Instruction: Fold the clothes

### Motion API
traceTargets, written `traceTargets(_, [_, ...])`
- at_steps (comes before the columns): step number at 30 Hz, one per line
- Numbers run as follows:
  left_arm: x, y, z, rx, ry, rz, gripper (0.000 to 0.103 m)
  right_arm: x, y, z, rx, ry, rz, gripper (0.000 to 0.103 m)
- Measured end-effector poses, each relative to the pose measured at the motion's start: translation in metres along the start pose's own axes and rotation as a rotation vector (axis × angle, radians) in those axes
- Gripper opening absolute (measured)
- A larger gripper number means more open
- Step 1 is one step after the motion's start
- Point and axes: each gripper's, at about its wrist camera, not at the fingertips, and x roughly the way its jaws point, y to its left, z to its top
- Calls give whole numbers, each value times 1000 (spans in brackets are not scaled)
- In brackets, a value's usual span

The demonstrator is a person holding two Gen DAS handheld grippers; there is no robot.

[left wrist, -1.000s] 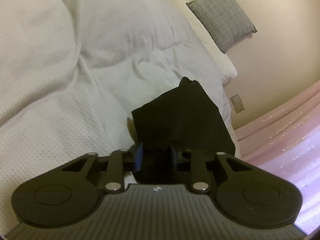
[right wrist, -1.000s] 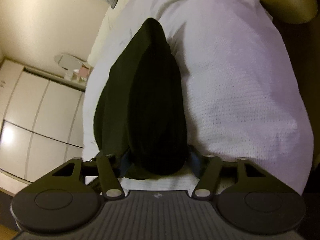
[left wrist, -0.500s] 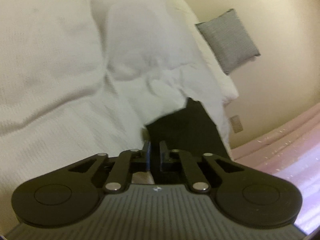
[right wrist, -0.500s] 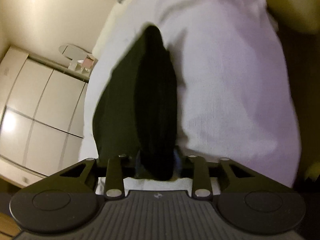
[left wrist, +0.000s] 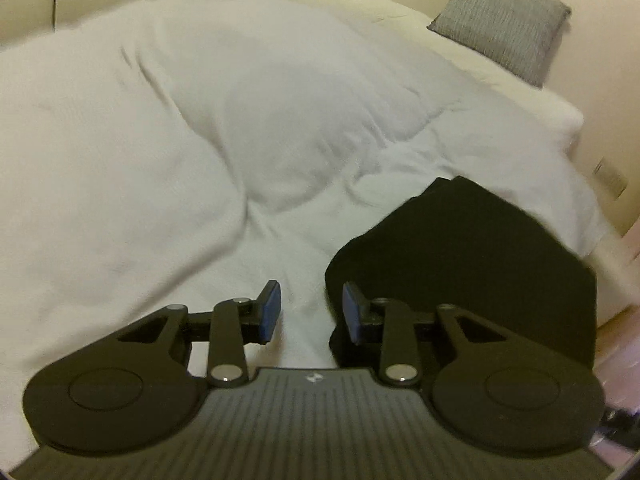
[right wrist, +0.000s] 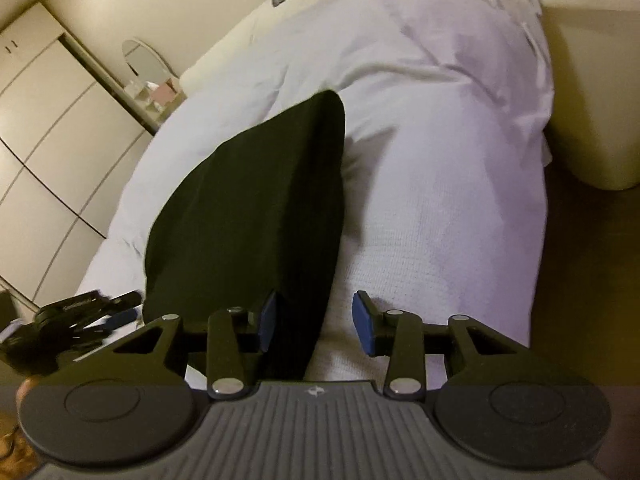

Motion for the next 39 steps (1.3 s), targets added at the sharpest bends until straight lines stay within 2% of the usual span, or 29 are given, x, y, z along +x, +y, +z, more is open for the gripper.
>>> traceTargets(2, [-17, -19, -5, 34, 29, 8, 28, -8, 3, -1, 0, 1, 0, 40])
traceTargets(5, [-35, -57, -21, 100, 95, 92, 28, -13, 0, -5, 5, 69, -34, 39])
traceTargets(8, [-54, -83, -41, 145, 126, 172, 29, -23, -13, -10, 80, 131, -12, 39])
traceTargets(12, [-82, -112, -60, 162, 120, 183, 30, -49, -11, -9, 57, 131, 6, 49])
traceTargets(20, [-148, -153, -85, 205, 49, 209, 36, -94, -6, -9, -1, 121, 42, 54])
traceTargets(27, [-179, -168, -100, 207, 28, 230, 38, -123, -2, -11, -44, 102, 70, 57])
traceTargets(32, [-188, -172, -107, 198, 20, 238, 41, -136, -6, -11, -40, 91, 78, 59])
traceTargets(36, [-193, -171, -115, 181, 22, 237, 43, -137, -3, -11, -72, 96, 47, 60])
traceTargets(39, [-194, -168, -123, 166, 32, 237, 43, -136, 7, -13, -141, 97, 5, 67])
